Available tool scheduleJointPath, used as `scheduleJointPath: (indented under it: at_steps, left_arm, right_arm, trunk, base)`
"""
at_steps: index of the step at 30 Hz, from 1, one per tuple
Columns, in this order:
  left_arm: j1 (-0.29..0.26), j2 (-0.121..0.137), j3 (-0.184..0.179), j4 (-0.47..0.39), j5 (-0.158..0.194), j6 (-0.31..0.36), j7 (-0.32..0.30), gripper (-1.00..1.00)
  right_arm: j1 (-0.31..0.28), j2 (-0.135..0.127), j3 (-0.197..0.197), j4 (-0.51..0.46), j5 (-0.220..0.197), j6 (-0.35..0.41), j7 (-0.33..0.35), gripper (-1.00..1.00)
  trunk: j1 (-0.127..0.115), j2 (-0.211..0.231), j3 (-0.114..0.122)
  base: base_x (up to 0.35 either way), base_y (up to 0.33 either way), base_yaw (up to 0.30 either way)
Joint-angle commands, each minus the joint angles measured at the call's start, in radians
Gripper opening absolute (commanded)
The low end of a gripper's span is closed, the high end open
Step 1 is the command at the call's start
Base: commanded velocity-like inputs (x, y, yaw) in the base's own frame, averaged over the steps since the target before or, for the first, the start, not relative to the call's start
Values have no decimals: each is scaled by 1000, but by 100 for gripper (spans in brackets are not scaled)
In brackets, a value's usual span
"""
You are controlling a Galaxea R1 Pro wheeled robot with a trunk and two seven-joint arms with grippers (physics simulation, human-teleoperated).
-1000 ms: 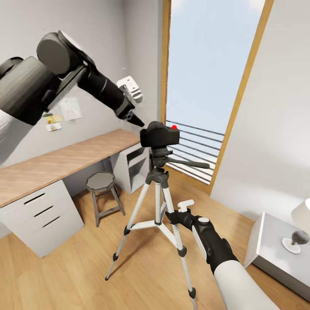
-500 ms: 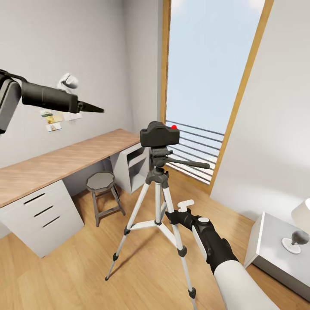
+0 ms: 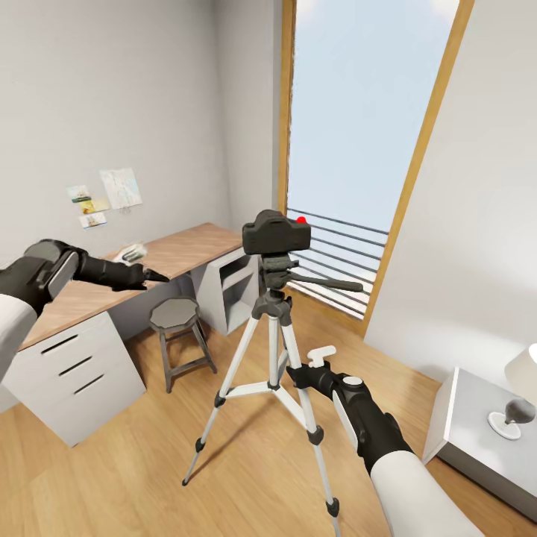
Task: Attach the digital camera to the camera tripod in the bedroom.
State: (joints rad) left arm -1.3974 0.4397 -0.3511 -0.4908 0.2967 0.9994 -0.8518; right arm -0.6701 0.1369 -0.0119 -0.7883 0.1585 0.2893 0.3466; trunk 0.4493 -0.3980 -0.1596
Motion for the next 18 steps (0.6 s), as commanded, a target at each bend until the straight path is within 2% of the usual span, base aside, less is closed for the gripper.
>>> scheduleJointPath:
  at_steps: [1, 2, 3, 6, 7, 11, 13, 18]
  left_arm:
    - [-1, -13, -6, 23, 8, 3, 31, 100]
    - [0, -27, -6, 45, 8, 1, 64, 100]
    - [1, -70, -6, 107, 7, -4, 174, 100]
    - [1, -111, -6, 157, 8, -11, 281, 100]
    - [2, -135, -6, 184, 9, -26, 340, 100]
    - [2, -167, -5, 242, 13, -101, 424, 100]
    - [5, -183, -5, 307, 15, -197, 463, 100]
    - [28, -194, -3, 426, 20, -418, 494, 100]
  right_arm:
    - [0, 1, 1, 17, 76, 4, 5, -100]
    - [0, 0, 1, 18, 76, 4, 5, -100]
    - [0, 0, 1, 18, 76, 4, 5, -100]
    - [0, 0, 1, 18, 76, 4, 5, -100]
    - [0, 0, 1, 18, 76, 4, 6, -100]
    - [0, 0, 1, 18, 76, 4, 6, -100]
    - [0, -1, 1, 18, 76, 4, 6, -100]
    - [0, 0, 1, 18, 76, 4, 6, -100]
  trunk:
    - [1, -2, -2]
    - [1, -2, -2]
    - [1, -2, -2]
    - [1, -2, -2]
    - [1, -2, -2]
    - [1, -2, -2]
    - [1, -2, -2]
    - [1, -2, -2]
  base:
    - [0, 0, 0]
    - [0, 0, 0]
    - [0, 0, 0]
    - [0, 0, 0]
    - [0, 0, 0]
    - [0, 0, 0]
    - [0, 0, 0]
    - [0, 0, 0]
